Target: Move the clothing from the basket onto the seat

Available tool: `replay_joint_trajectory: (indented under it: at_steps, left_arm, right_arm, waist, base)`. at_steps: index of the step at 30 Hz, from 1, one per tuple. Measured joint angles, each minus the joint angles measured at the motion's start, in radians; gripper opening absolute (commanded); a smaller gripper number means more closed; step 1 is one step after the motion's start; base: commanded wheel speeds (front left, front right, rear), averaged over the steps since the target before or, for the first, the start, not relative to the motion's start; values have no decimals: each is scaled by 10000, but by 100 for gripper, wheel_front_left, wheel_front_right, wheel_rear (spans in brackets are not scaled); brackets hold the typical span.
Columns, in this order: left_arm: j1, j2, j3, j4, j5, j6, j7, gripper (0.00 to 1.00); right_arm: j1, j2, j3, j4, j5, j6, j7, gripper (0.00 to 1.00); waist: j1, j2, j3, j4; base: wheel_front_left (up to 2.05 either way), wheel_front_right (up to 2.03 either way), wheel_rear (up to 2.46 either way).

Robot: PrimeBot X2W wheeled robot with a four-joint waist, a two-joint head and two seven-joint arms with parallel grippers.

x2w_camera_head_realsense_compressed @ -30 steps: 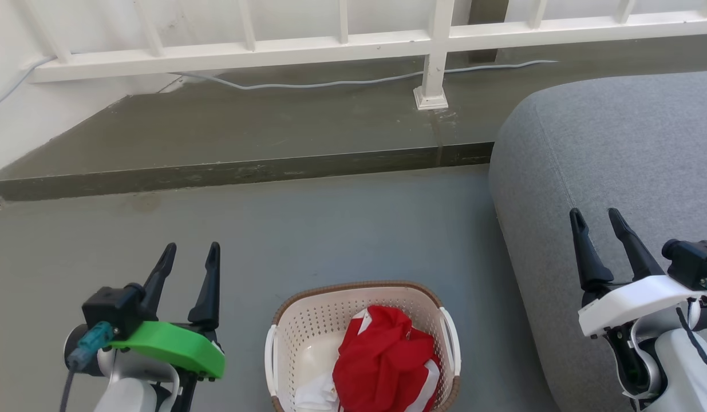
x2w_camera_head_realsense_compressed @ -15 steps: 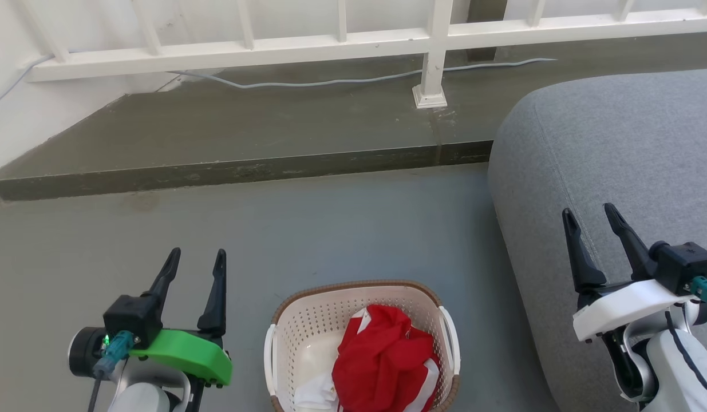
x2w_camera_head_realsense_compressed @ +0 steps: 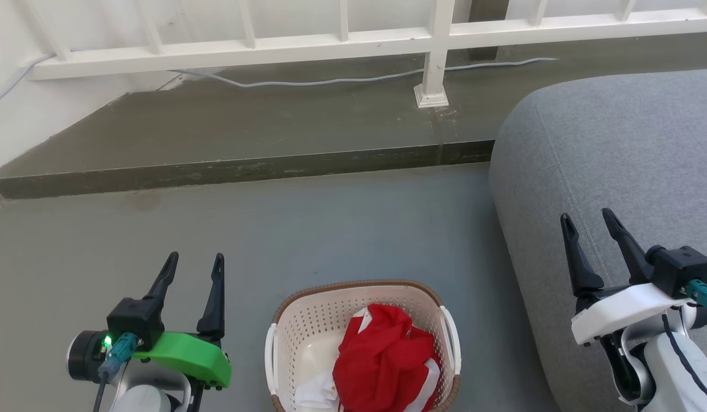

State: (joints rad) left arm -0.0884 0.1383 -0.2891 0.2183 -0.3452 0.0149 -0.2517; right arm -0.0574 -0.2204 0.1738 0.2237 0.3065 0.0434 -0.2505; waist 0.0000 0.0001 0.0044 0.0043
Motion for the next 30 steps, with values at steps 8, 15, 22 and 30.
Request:
replay_joint_trajectory:
  at_steps: [8, 15, 22, 30]
  left_arm:
    - [-11, 0, 2, 46, 59, -2, 0, 100]
    - [-34, 0, 8, 77, 61, -19, 0, 100]
    - [-150, -2, 4, 46, 104, -54, 0, 100]
    - [-451, -73, -188, -13, 165, -150, 0, 100]
  right_arm:
    - [-1, 0, -56, 71, -10, 88, 0, 100]
    - [-3, 4, -92, 92, -31, 94, 0, 100]
    - [-9, 21, -138, 102, -31, 182, 0, 100]
    - [-351, 36, -142, -23, -86, 295, 0, 100]
  waist:
    - [0, 0, 5, 13]
    - [0, 0, 11, 11]
    - [0, 0, 81, 4]
    - [0, 0, 548, -94]
  base:
    - [0, 0, 0]
    - [0, 0, 0]
    - [0, 0, 0]
    - [0, 0, 0]
